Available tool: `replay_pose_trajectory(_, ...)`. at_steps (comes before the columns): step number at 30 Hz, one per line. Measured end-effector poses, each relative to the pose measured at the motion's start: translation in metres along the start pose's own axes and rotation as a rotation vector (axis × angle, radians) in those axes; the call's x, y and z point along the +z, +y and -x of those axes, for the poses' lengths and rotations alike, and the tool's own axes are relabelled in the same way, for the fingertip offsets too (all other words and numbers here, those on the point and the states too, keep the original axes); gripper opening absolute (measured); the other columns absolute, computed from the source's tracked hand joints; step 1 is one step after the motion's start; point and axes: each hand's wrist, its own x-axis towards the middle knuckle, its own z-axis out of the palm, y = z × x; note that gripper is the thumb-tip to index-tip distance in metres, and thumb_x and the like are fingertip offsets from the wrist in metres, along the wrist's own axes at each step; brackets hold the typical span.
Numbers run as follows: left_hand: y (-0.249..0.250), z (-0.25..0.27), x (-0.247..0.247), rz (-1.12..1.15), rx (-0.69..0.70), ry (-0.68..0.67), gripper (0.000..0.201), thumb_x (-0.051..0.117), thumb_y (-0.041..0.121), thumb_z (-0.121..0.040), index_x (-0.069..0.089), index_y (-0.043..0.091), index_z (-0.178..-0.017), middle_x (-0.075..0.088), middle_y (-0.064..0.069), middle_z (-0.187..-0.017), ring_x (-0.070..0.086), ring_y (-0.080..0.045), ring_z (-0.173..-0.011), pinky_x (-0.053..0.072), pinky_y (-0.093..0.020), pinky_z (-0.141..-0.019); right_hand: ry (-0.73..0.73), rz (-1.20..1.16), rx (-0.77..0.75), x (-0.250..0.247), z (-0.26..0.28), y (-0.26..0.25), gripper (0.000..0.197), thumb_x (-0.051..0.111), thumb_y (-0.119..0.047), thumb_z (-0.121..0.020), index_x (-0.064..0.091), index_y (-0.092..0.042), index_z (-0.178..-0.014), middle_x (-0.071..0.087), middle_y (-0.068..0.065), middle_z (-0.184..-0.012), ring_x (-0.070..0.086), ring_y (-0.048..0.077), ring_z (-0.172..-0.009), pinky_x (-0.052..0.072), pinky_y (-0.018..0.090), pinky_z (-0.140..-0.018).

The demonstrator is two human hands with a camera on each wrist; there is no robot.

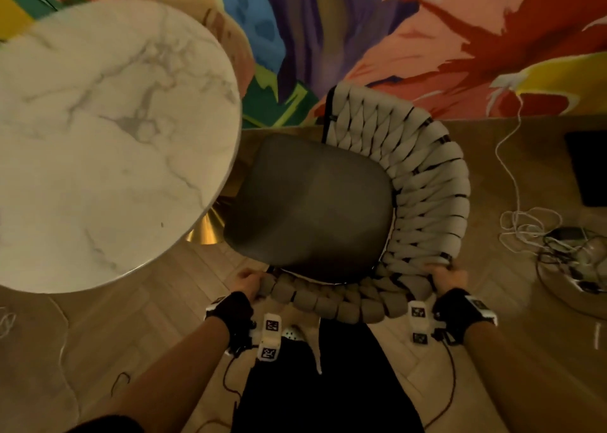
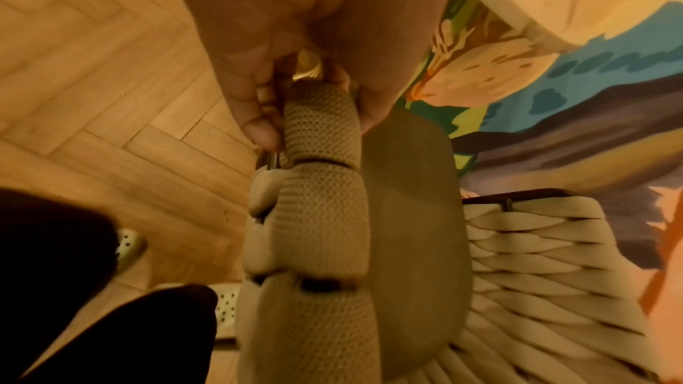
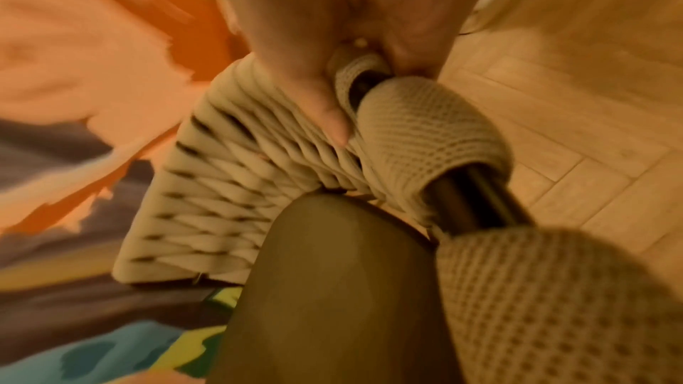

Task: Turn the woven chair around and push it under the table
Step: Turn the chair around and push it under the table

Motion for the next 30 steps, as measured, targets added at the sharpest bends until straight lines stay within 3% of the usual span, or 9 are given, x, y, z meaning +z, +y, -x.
replay_pose_trajectory(4, 0.022, -0.005, 0.019, 0.026, -0.008, 0.033, 0.009, 0.047, 0.012, -0.094, 0.052, 0.014, -0.101, 0.053, -0.012, -0.095, 0.047, -0.02, -0.063, 0.046, -0.032, -0.056, 0.02, 0.051, -0.019, 0.004, -0.032, -0.022, 0.048, 0.074, -0.011, -0.072, 0.063, -0.005, -0.119, 0.068, 0.018, -0.112, 0.063, 0.039, -0.104, 0.053, 0.054, -0.092)
replay_pose_trajectory(10, 0.029, -0.008, 0.044, 0.146, -0.129, -0.076, 0.02, 0.049, 0.005, -0.092, 0.053, 0.008, -0.111, 0.053, -0.021, -0.11, 0.054, -0.029, -0.078, 0.052, -0.038, -0.053, 0.009, 0.092, -0.053, 0.019, -0.063, -0.092, 0.043, 0.072, -0.011, -0.076, 0.062, -0.003, -0.117, 0.067, 0.017, -0.106, 0.064, 0.039, -0.099, 0.054, 0.054, -0.09)
replay_pose_trajectory(12, 0.036, -0.009, 0.055, 0.156, -0.18, -0.109, 0.022, 0.052, 0.007, -0.091, 0.052, 0.008, -0.113, 0.055, -0.021, -0.11, 0.053, -0.032, -0.084, 0.053, -0.039, -0.066, 0.012, 0.153, -0.097, 0.029, -0.089, -0.119, 0.051, 0.071, -0.016, -0.074, 0.059, -0.006, -0.123, 0.067, 0.018, -0.115, 0.064, 0.04, -0.101, 0.054, 0.055, -0.09)
replay_pose_trajectory(13, 0.038, -0.013, 0.061, 0.152, -0.196, -0.13, 0.025, 0.055, 0.01, -0.089, 0.052, 0.008, -0.114, 0.055, -0.021, -0.111, 0.054, -0.033, -0.083, 0.053, -0.038, -0.066, 0.007, 0.19, -0.123, 0.035, -0.102, -0.132, 0.055, 0.069, -0.018, -0.074, 0.056, -0.008, -0.127, 0.065, 0.019, -0.12, 0.063, 0.04, -0.103, 0.053, 0.055, -0.09)
replay_pose_trajectory(16, 0.048, -0.046, 0.073, 0.146, -0.17, -0.201, 0.045, 0.061, 0.016, -0.082, 0.054, 0.008, -0.126, 0.058, -0.019, -0.125, 0.056, -0.031, -0.086, 0.053, -0.03, -0.049, -0.033, 0.278, -0.201, 0.062, -0.108, -0.181, 0.05, 0.058, -0.014, -0.084, 0.051, -0.01, -0.132, 0.062, 0.017, -0.121, 0.06, 0.042, -0.107, 0.051, 0.054, -0.093)
replay_pose_trajectory(20, 0.105, -0.041, 0.055, 0.162, -0.137, -0.17, 0.026, 0.055, 0.014, -0.089, 0.056, 0.012, -0.115, 0.057, -0.014, -0.093, 0.049, -0.02, -0.064, 0.045, -0.019, -0.042, -0.096, 0.31, -0.222, 0.097, -0.111, -0.209, 0.033, 0.058, -0.013, -0.087, 0.058, -0.011, -0.12, 0.065, 0.019, -0.114, 0.062, 0.041, -0.098, 0.052, 0.054, -0.092)
replay_pose_trajectory(23, 0.13, -0.059, 0.034, 0.072, -0.088, -0.14, 0.037, 0.057, 0.019, -0.087, 0.057, 0.008, -0.122, 0.057, -0.013, -0.091, 0.049, -0.02, -0.068, 0.042, -0.025, -0.053, -0.082, 0.263, -0.236, 0.114, -0.111, -0.204, 0.04, 0.06, -0.013, -0.084, 0.059, -0.018, -0.123, 0.065, 0.017, -0.119, 0.062, 0.04, -0.105, 0.052, 0.055, -0.093)
replay_pose_trajectory(27, 0.147, -0.072, 0.017, 0.078, -0.066, -0.111, 0.022, 0.058, 0.02, -0.086, 0.057, 0.012, -0.107, 0.058, -0.012, -0.09, 0.051, -0.019, -0.071, 0.043, -0.027, -0.059, -0.07, 0.275, -0.245, 0.127, -0.111, -0.203, 0.04, 0.065, -0.015, -0.084, 0.06, -0.012, -0.124, 0.065, 0.019, -0.121, 0.061, 0.041, -0.108, 0.051, 0.055, -0.095)
replay_pose_trajectory(30, 0.144, -0.082, 0.019, 0.088, -0.082, -0.127, 0.034, 0.063, 0.027, -0.081, 0.058, 0.013, -0.112, 0.061, -0.007, -0.093, 0.056, -0.021, -0.08, 0.048, -0.028, -0.059, -0.061, 0.288, -0.238, 0.135, -0.115, -0.212, 0.036, 0.066, -0.015, -0.085, 0.061, -0.01, -0.121, 0.065, 0.021, -0.123, 0.062, 0.041, -0.108, 0.051, 0.056, -0.095)
